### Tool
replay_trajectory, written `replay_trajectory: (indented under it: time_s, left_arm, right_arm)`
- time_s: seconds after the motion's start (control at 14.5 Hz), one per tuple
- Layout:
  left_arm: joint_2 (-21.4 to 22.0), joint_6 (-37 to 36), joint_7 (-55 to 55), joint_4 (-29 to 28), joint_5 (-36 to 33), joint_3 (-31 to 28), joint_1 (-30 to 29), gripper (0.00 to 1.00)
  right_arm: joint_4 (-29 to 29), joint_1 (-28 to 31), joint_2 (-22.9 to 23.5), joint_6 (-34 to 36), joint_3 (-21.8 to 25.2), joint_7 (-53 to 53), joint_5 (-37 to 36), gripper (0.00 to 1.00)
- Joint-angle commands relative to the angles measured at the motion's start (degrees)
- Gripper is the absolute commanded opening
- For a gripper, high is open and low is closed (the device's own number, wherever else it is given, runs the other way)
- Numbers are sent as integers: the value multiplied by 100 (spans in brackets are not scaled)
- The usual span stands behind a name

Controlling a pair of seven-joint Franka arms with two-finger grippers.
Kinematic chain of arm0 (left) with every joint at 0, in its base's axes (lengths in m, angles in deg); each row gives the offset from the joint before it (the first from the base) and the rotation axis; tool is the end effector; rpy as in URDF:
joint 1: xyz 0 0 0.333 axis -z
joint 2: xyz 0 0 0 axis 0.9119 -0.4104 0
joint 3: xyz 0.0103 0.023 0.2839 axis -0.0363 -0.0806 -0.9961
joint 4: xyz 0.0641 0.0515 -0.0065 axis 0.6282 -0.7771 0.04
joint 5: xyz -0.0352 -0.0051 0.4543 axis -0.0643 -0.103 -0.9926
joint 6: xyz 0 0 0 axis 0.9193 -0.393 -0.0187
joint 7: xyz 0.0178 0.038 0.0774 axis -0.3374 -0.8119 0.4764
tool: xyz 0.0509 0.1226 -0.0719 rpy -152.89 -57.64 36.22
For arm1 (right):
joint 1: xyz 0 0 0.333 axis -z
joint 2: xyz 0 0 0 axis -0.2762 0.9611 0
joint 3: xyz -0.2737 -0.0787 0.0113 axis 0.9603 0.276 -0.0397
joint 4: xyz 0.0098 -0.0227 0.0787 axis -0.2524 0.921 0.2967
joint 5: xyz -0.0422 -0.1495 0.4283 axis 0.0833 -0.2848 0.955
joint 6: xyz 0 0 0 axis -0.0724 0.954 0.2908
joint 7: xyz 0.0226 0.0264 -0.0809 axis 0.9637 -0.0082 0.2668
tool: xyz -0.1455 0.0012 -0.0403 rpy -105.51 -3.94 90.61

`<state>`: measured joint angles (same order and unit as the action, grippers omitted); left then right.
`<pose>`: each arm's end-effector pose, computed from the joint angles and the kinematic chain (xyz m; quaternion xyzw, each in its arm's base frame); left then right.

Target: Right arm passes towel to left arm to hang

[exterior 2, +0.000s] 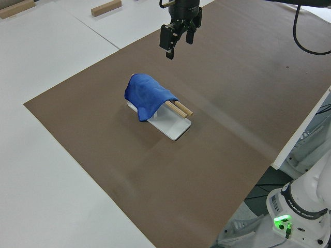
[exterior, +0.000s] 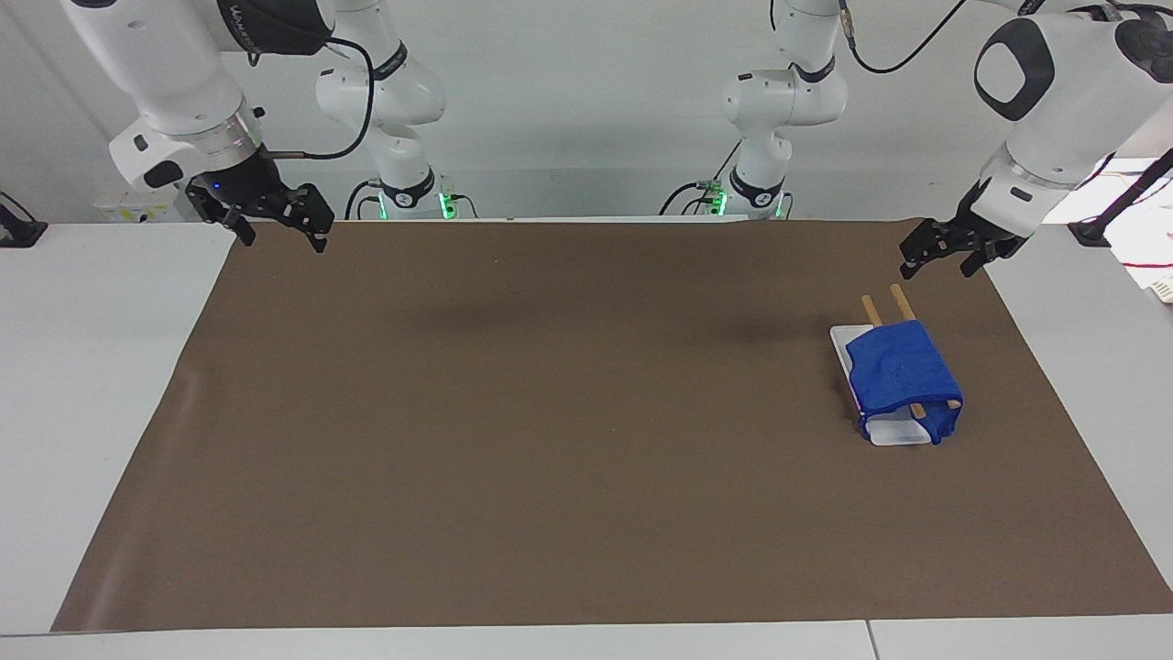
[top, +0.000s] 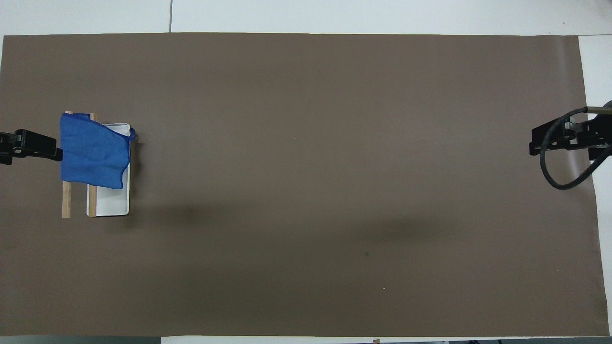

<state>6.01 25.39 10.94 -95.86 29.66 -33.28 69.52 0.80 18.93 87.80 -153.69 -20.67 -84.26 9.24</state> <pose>0.6118 0.0244 0.4912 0.9995 -0.0103 -0.0268 0.0160 0.6026 0.0017 0.5513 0.9968 -0.0637 -0.0460 0.0143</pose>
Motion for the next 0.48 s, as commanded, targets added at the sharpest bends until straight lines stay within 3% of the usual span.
replay_trajectory:
  time_s: [0.0,0.41]
  left_arm:
    - [20,-146,322,107,-42,-14,37,100]
    - [64,-58,306,72,-69,13,38,100]
  right_arm:
    - [156,-17,-131,-61,32,-89,100,100]
    - [164,0,-131,-79,32,-80,100,100]
